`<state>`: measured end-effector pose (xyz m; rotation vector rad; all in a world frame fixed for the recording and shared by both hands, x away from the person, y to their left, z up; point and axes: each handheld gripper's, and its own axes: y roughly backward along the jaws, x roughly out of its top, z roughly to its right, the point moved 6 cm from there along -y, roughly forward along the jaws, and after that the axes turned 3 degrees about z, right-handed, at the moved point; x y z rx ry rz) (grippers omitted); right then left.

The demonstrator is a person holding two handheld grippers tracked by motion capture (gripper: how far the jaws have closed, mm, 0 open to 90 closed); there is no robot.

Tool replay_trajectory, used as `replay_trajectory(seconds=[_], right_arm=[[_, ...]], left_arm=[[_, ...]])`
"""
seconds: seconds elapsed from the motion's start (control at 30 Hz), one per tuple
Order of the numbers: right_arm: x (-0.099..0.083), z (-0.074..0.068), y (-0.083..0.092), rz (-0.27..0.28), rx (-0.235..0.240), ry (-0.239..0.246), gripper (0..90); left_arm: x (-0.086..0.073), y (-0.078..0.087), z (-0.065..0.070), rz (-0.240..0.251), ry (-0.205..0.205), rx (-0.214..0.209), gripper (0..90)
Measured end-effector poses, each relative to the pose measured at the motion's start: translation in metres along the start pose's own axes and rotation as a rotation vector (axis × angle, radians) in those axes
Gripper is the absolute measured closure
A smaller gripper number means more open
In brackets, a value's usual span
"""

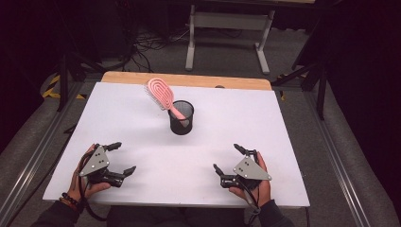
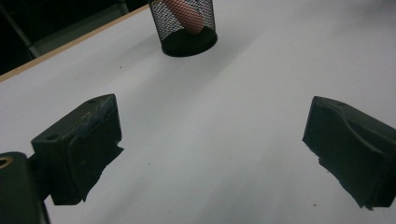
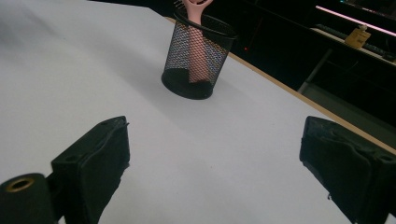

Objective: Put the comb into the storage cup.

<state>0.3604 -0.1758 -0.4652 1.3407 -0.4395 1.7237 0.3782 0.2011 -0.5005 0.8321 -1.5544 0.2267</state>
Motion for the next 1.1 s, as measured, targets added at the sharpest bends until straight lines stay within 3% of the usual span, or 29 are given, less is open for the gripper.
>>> replay_trajectory(seconds=[0.97,1.1], right_arm=[[-0.0036,0.0054,0.0018,0.002,-0.014,-0.004,9.2],[-0.0022,0.0064,0.0025,0.009,-0.015,-0.023,9.1]], left_arm=[[0.0013,-0.0043,-0.0035,-0.020,-0.018,0.004,5.1],[0.0017,-0.0037,-0.0044,-0.019,-0.012,0.008,5.1]])
